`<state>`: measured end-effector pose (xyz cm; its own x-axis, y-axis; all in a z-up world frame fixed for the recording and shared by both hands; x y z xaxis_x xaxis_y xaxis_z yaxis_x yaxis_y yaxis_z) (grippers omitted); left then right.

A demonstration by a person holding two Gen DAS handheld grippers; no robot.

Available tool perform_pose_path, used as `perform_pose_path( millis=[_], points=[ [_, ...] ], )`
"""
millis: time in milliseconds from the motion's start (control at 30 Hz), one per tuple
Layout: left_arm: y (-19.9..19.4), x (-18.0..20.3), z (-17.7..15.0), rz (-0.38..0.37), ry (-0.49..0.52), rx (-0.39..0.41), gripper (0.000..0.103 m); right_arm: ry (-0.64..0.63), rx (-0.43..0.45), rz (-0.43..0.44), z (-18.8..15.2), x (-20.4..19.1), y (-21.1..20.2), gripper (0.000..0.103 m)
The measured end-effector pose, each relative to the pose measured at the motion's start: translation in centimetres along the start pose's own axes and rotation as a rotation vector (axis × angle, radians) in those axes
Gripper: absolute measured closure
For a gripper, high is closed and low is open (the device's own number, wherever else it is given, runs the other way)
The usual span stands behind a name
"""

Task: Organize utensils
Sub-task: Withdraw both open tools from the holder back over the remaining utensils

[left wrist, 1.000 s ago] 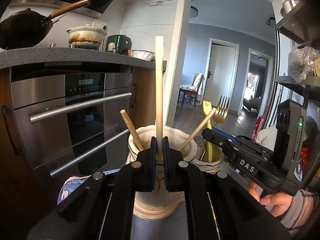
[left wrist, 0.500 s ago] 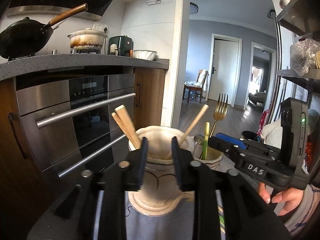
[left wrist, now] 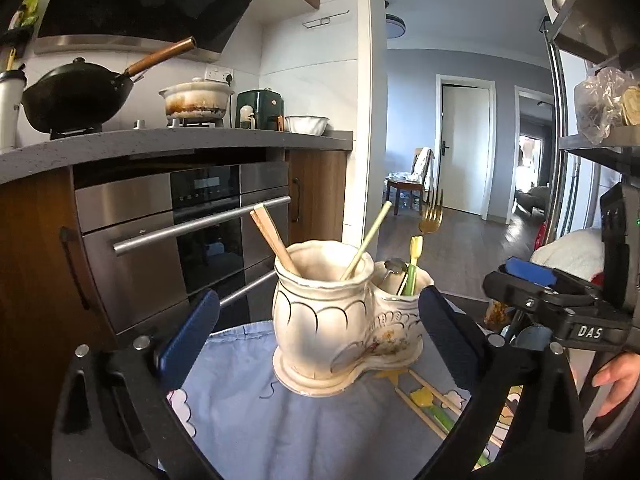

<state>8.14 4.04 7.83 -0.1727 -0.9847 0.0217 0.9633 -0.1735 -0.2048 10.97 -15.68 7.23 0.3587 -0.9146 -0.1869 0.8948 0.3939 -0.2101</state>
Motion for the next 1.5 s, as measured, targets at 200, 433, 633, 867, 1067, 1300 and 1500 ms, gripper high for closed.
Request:
perform_pose_path(
  millis=[200,433,633,867,1067,1300,1500],
  points=[
    [-1.6,1.1,-0.7,0.004,-0.004,-0.013,0.005,-0.044,0.016,-0.065,-1.0,0.6,-1.9,0.005],
    [-1.9,2.5,-2.1,0.015,0.009,-0.049,0.005,-0.009,-0.02,-0.124,-3.2,3.5,-2.9,0.005],
    [-1.3,3.9,-4.2,0.066,0.041,-0.044,0.005,0.037,-0.043,-0.144,-4.1,5.7,-3.4,0.005],
    [0.3,5.9,-6.4,0.004,0.067,-0.198,0.005,0.005,-0.109,-0.154,-5.5,6.3,-2.9,0.005],
    [2.0,7.5,-8.6,0.0,0.042,-0.34,0.005,0.004,-0.181,-0.142,-6.3,6.7,-2.4,0.005],
    [3.5,9.9,-11.7,0.019,0.127,-0.475,0.006,0.016,-0.217,-0.152,-6.7,7.6,-2.3,0.005],
    [3.8,9.6,-12.4,0.043,0.091,-0.532,0.021,0.024,-0.233,-0.151,-6.8,8.2,-2.6,0.005]
  ],
)
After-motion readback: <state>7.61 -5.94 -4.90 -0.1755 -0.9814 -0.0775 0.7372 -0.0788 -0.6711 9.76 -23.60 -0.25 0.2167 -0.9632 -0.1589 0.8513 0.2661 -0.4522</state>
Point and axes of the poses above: each gripper's, at about its wrist camera, not at the fingertips, and y roughly the way its jaws point, x to its right, z to its top, the point moved 2 cm from there along y, roughly the way its jaws point, and after that the axes turned 5 degrees about x, right-handed, at the moved point
